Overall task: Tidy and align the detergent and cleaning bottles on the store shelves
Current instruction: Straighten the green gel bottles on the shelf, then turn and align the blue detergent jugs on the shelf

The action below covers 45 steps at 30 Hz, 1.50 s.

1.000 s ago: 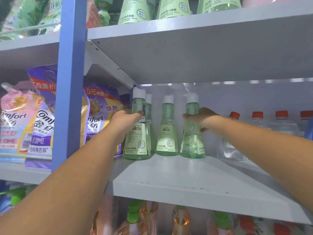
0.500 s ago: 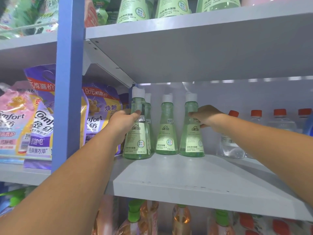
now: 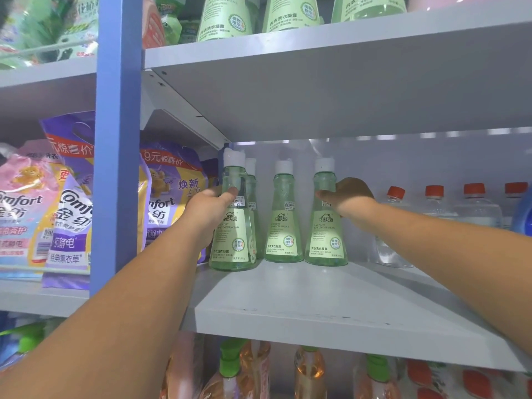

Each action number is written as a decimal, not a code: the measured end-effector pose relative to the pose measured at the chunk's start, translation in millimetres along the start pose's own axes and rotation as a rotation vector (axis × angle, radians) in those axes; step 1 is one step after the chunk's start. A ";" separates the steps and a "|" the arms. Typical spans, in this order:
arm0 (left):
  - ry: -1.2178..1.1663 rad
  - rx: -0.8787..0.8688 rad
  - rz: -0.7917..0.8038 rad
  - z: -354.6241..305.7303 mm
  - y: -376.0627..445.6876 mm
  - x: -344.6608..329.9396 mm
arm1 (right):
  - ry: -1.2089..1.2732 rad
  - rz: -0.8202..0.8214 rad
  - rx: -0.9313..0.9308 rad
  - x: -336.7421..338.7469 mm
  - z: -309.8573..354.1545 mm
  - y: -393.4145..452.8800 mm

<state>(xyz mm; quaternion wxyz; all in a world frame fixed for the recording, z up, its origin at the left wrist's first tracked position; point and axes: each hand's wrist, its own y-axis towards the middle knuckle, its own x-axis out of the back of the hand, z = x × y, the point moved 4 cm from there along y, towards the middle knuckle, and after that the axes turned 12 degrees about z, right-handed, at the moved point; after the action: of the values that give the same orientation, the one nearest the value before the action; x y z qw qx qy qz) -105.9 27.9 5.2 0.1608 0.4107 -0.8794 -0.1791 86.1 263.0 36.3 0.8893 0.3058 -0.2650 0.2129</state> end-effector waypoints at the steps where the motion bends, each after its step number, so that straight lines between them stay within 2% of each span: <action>1: -0.004 0.001 0.001 0.4 0.2 0.2 | -0.010 -0.005 -0.002 -1.0 0.6 0.1; 10: -0.032 0.033 -0.008 -0.4 -5.0 0.5 | -0.064 0.041 0.006 -0.2 1.2 2.4; 15: -0.035 0.051 -0.026 1.3 -10.7 -0.4 | -0.011 0.141 -0.014 -0.8 1.5 -4.3; 17: 0.013 0.000 -0.082 -4.6 -18.5 0.4 | -0.001 0.215 -0.061 5.7 0.6 -17.4; 19: 0.127 -0.115 -0.223 -16.1 -31.3 4.8 | 0.043 0.266 -0.084 21.9 2.6 -39.5; 21: 0.227 -0.283 -0.320 -36.1 -45.8 -3.4 | 0.047 0.250 -0.037 52.6 0.6 -70.1; 22: 0.234 -0.353 -0.306 -48.8 -53.8 -16.4 | 0.028 0.235 -0.011 70.5 -4.5 -88.2; 24: 0.168 -0.395 -0.185 -69.4 -69.1 -57.3 | -0.008 0.232 0.012 106.2 -22.6 -127.9; 27: -0.043 -0.303 0.151 -91.5 -96.6 -141.4 | 0.004 0.185 0.003 166.5 -59.9 -179.6; 29: -0.082 -0.266 0.345 -105.1 -116.7 -200.4 | 0.070 0.094 -0.008 210.2 -86.8 -205.4; 32: -0.094 -0.207 0.529 -124.1 -142.1 -285.5 | 0.144 -0.073 -0.036 266.1 -130.6 -229.7; 34: -0.042 -0.193 0.616 -133.3 -156.5 -339.4 | 0.142 -0.103 -0.089 285.6 -161.6 -236.1; 37: 0.018 -0.208 0.692 -141.8 -172.8 -404.9 | 0.015 -0.032 -0.171 293.7 -202.9 -234.7; 40: 0.054 -0.224 0.664 -138.9 -174.1 -438.5 | -0.098 -0.076 -0.172 298.7 -226.9 -224.6; 43: 0.083 -0.196 0.604 -132.0 -168.3 -431.2 | -0.216 -0.180 -0.143 305.9 -229.7 -213.6; 45: 0.085 -0.165 0.602 -125.8 -164.1 -408.2 | -0.216 -0.159 -0.127 305.1 -227.3 -203.8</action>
<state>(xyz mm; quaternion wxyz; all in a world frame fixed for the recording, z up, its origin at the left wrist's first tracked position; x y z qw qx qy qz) 306.7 225.0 -12.3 0.2762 0.1247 -0.9364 -0.1770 508.4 331.1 -20.9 0.8873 0.2900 -0.3470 0.0904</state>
